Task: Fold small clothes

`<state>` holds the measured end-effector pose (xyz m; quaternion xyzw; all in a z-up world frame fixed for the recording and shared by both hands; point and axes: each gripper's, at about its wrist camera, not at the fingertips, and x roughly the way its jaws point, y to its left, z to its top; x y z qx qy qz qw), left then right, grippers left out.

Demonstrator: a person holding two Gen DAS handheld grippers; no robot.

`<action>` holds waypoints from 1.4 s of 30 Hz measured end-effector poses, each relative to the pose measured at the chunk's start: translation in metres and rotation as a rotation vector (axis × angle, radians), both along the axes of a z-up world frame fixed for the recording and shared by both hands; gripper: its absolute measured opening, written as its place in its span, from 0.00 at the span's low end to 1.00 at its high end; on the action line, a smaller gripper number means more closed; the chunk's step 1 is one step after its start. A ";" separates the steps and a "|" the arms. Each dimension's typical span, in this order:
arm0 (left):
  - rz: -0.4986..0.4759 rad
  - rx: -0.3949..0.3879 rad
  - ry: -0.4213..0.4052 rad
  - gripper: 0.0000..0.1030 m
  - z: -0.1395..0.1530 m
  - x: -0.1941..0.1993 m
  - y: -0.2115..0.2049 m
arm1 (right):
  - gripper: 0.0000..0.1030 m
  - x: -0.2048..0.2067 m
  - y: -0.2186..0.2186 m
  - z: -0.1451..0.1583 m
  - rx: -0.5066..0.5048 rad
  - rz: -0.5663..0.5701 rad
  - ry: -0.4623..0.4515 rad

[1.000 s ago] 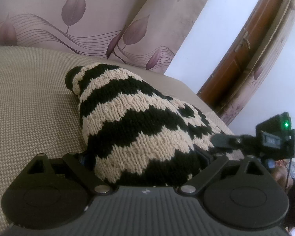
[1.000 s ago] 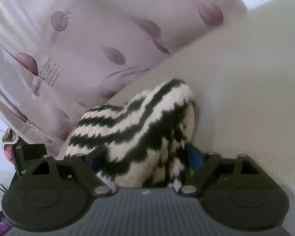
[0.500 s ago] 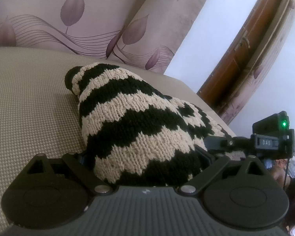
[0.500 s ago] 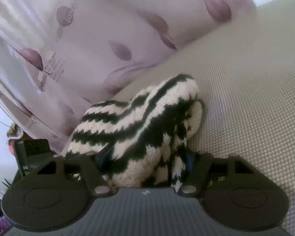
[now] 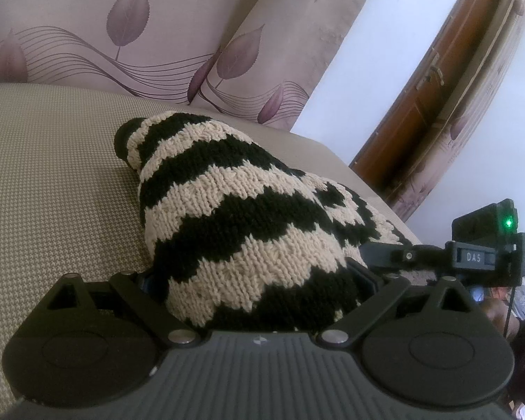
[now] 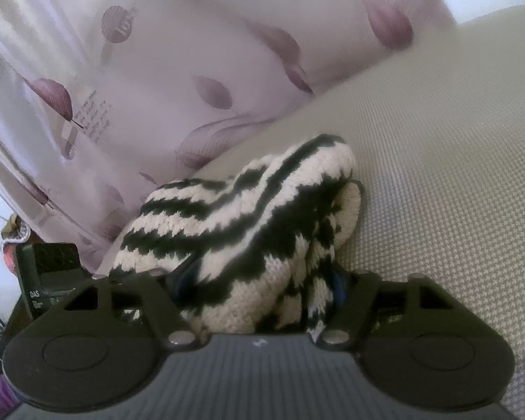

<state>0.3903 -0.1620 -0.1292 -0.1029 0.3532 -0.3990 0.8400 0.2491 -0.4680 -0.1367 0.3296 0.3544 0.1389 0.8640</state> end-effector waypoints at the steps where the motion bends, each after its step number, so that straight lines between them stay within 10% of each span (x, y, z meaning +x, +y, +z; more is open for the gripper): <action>1: 0.000 0.002 -0.001 0.94 0.000 0.000 0.000 | 0.68 0.000 0.001 0.001 -0.009 0.003 -0.001; 7: 0.027 0.038 -0.027 0.85 0.004 -0.004 -0.006 | 0.47 -0.003 0.008 0.007 -0.026 -0.002 -0.014; 20: 0.006 0.004 0.000 0.83 0.003 -0.002 0.002 | 0.56 0.000 -0.006 -0.005 0.091 0.007 0.026; 42: 0.135 0.039 -0.089 0.62 0.058 -0.083 0.036 | 0.40 -0.057 0.061 0.063 0.029 -0.044 -0.097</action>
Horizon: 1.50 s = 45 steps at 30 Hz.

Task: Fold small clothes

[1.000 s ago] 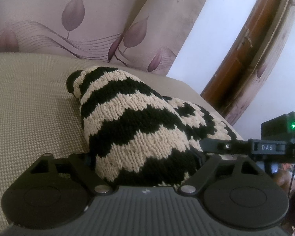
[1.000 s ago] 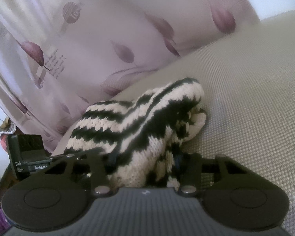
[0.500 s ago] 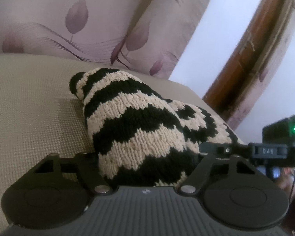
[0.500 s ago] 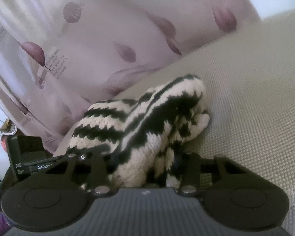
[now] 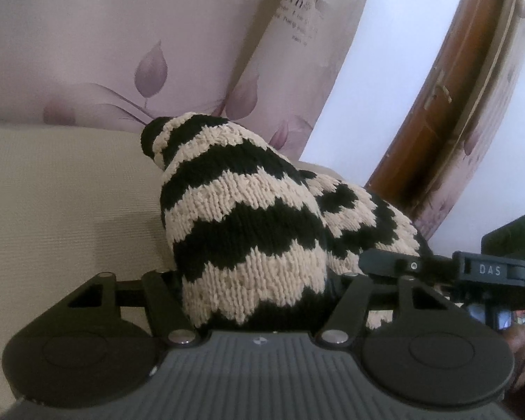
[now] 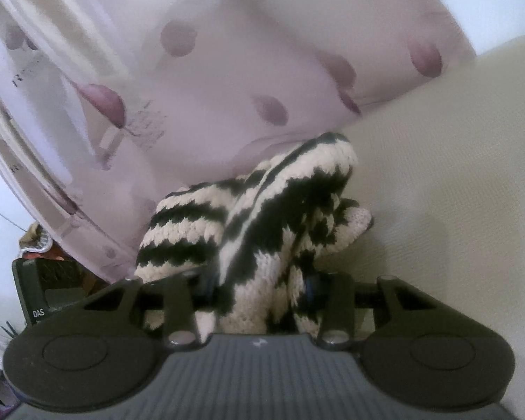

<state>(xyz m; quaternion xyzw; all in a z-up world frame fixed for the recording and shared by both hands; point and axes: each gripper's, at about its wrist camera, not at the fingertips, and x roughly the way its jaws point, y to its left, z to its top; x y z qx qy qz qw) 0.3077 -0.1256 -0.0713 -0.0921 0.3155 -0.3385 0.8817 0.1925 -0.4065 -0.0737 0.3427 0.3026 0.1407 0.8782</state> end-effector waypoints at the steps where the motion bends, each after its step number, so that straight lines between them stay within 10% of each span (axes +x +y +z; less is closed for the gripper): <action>1: 0.004 0.002 -0.001 0.62 0.003 -0.007 0.005 | 0.40 -0.004 0.005 0.003 0.005 0.003 -0.002; 25: 0.162 0.066 -0.045 0.62 0.061 -0.161 0.124 | 0.40 -0.095 0.144 0.048 0.110 0.132 -0.055; 45: 0.184 0.111 -0.061 0.62 0.043 -0.153 0.143 | 0.40 -0.077 0.169 0.031 0.084 0.128 -0.019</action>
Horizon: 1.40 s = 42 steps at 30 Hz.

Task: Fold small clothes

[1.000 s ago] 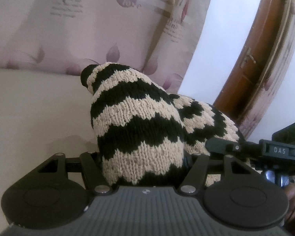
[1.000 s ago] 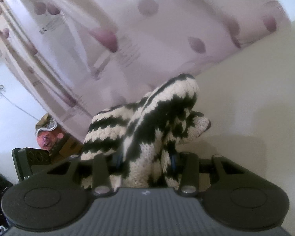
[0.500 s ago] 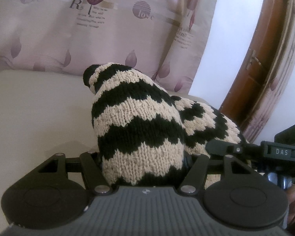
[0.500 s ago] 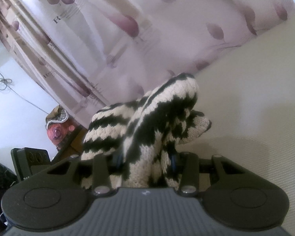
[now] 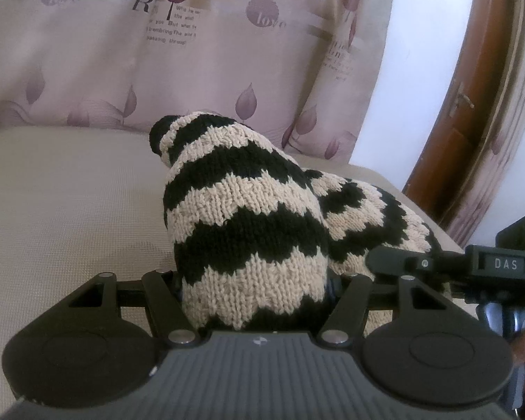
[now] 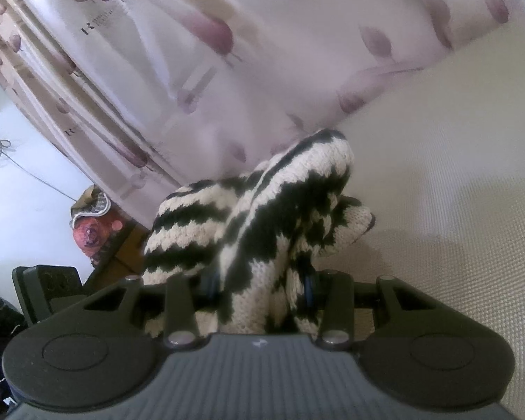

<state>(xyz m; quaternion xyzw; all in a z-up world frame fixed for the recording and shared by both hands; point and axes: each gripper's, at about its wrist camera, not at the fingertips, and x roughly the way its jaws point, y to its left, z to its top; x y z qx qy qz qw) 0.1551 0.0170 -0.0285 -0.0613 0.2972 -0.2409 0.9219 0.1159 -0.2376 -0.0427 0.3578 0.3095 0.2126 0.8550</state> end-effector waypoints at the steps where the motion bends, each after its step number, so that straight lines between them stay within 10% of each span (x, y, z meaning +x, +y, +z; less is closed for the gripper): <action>1: 0.000 0.001 0.003 0.61 -0.003 0.002 0.000 | 0.40 0.002 0.000 -0.003 -0.003 -0.001 0.005; 26: 0.044 0.001 0.090 0.79 -0.058 0.044 0.006 | 0.42 0.026 -0.004 -0.056 -0.138 -0.014 0.075; 33: 0.120 0.074 -0.042 1.00 -0.056 0.029 0.003 | 0.53 0.016 0.009 -0.050 -0.289 -0.034 0.022; 42: 0.184 0.142 -0.142 1.00 -0.047 0.008 -0.003 | 0.66 0.009 0.018 -0.046 -0.373 -0.080 -0.018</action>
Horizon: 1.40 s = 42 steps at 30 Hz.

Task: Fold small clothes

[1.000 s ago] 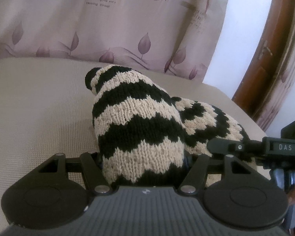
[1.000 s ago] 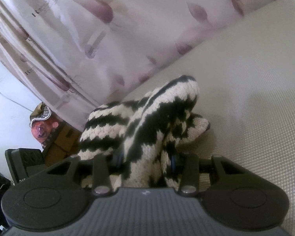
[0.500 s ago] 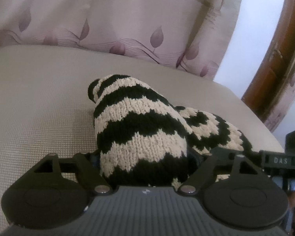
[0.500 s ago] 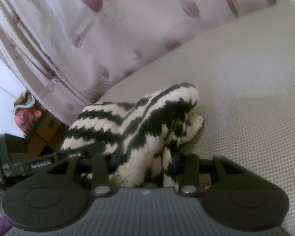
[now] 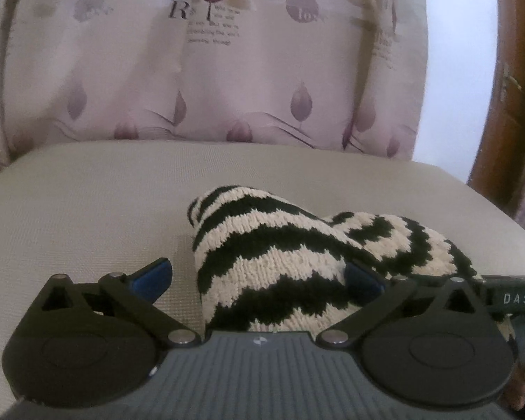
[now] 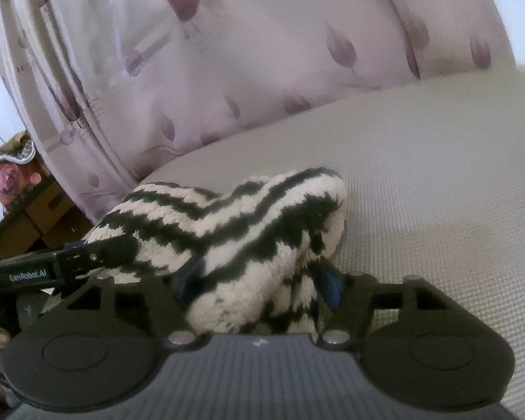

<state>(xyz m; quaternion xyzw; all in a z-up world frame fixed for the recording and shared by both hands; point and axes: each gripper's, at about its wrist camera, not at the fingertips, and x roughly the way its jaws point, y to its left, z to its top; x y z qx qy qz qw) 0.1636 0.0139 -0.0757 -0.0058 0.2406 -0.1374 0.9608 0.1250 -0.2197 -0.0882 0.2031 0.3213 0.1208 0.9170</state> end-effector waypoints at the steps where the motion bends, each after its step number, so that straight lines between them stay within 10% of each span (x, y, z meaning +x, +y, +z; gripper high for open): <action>1: 0.014 0.003 -0.005 1.00 0.001 -0.002 0.000 | 0.66 -0.001 0.002 0.002 -0.014 -0.002 -0.006; 11: 0.096 0.052 -0.084 1.00 0.016 -0.027 -0.011 | 0.83 -0.048 0.030 0.037 -0.230 -0.060 -0.162; 28: 0.261 0.067 -0.315 1.00 0.057 -0.096 -0.030 | 0.97 -0.129 0.061 0.083 -0.315 -0.214 -0.324; 42: 0.143 0.050 -0.423 1.00 0.087 -0.138 -0.041 | 0.98 -0.148 0.068 0.100 -0.323 -0.225 -0.370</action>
